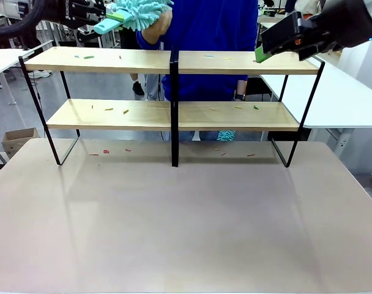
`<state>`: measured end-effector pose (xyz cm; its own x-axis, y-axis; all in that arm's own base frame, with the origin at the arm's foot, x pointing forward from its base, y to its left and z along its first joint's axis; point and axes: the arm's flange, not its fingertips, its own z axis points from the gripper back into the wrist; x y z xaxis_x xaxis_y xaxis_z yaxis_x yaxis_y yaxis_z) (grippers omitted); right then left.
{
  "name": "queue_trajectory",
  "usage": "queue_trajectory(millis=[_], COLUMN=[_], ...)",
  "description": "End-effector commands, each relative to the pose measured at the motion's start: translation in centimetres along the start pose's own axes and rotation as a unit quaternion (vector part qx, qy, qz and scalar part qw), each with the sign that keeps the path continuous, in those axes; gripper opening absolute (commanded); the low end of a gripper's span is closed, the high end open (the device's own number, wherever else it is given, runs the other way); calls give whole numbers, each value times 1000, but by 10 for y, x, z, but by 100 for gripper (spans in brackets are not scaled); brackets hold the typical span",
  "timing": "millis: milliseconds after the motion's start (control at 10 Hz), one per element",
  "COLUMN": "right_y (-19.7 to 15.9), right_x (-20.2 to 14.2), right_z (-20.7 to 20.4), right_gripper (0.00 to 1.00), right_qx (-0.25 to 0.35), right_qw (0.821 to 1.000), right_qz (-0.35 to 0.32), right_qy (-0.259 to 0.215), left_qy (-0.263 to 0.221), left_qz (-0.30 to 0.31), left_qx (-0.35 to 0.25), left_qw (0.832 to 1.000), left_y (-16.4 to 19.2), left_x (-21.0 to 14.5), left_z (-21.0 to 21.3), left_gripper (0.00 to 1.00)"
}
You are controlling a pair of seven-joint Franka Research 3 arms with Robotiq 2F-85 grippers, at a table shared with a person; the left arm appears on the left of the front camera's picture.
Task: Clean the shelves.
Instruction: Pick up the Duster when the human hands it over.
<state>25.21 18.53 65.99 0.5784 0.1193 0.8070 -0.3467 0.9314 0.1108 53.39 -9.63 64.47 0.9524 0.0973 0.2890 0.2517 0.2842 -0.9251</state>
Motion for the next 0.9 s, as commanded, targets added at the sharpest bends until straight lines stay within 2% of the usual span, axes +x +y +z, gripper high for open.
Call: queue_trajectory(millis=[0, 100, 300, 500, 700, 800], right_y=[0, 0, 0, 0, 0, 0], right_x=[1, 1, 1, 1, 1, 1], right_z=[1, 1, 1, 1, 1, 1], right_gripper=[100, 100, 100, 100, 100, 100], right_qx=[0, 0, 0, 0, 0, 0], right_qw=[1000, 1000, 1000, 1000, 1000, 1000], right_qz=[-1, -1, -1, -1, -1, -1], right_qy=[-1, -1, -1, -1, -1, -1], left_qy=[56, 86, 88, 94, -40, -89], left_qz=[-68, -96, -153, -206, -217, -201], left_qx=[-10, -12, 4, -26, -58, -62], left_qw=[996, 992, 984, 974, 974, 974], left_y=[-34, -50, -60, -39, -9, 3], left_x=[-55, -91, -168, -233, -274, -278], left_z=[59, 101, 187, 261, 305, 316], left_gripper=[0, 0, 0, 0, 0, 0])
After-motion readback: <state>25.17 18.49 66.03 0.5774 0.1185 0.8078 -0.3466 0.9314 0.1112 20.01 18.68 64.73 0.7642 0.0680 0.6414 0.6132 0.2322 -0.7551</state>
